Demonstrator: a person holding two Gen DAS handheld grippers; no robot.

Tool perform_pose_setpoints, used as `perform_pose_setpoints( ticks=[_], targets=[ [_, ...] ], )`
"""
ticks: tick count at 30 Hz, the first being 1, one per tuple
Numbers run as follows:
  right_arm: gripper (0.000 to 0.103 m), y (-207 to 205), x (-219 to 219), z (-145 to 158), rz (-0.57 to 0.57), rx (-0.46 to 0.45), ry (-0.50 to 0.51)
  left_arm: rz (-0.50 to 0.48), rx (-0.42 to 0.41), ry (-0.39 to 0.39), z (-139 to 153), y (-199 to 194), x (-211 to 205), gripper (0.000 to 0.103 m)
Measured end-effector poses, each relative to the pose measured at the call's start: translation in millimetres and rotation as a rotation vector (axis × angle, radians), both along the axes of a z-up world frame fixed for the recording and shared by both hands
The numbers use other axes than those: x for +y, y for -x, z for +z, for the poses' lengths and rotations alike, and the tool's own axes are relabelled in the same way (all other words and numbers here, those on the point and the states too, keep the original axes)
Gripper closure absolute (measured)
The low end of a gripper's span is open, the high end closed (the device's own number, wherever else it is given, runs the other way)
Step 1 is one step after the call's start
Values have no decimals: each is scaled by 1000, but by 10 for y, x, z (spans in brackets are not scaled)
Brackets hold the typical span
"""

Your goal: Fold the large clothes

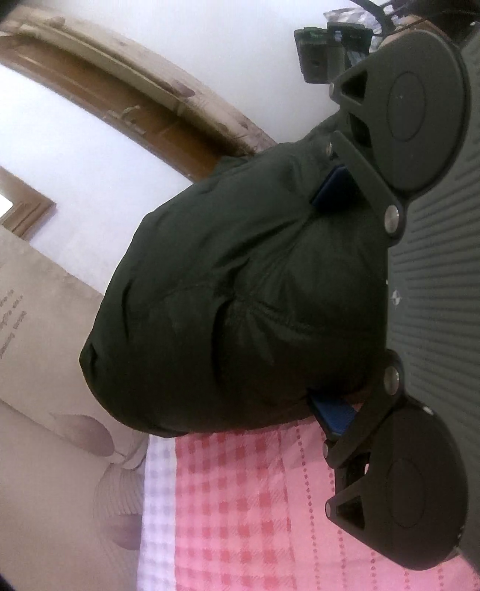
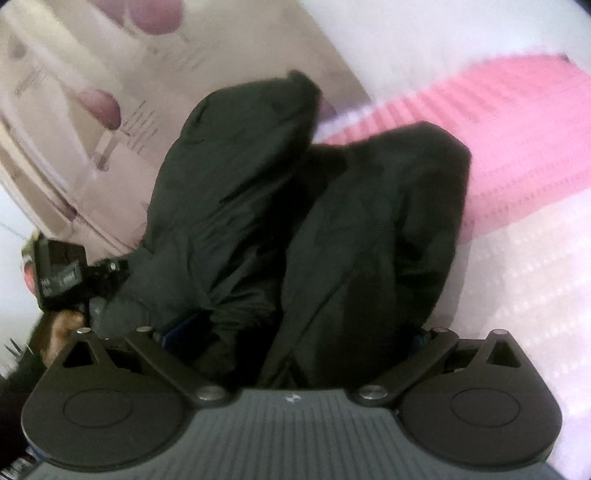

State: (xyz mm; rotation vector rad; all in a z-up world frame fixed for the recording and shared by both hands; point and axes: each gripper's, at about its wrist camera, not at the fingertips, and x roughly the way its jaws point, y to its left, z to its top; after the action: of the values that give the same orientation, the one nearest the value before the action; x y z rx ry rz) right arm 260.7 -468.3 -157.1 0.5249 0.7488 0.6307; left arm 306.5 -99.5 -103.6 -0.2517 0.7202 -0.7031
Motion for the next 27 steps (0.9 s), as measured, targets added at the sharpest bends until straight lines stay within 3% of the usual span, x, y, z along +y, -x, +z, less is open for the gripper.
perform_pose_setpoints(
  ticks=[4,11,16,22,25,27],
  targets=[
    [6,24,111,26,2,-42,21,25,-54,-28,-16,86,-71,6],
    [22,106,200,93,-21,-103,71,72,-172,-154,81,309,-250,19],
    [25,133,251,130,-30,-125,108,86,-198,-213,113,352,-314,21],
    [23,90,232,111,-25,-109,94,99,-200,-239,128,372,-357,21],
    [6,33,198,45,-39,-56,57,100,-202,-247,138,375,-374,21],
    [3,9,207,17,-49,-47,31,100,-200,-249,143,371,-374,21]
  ],
)
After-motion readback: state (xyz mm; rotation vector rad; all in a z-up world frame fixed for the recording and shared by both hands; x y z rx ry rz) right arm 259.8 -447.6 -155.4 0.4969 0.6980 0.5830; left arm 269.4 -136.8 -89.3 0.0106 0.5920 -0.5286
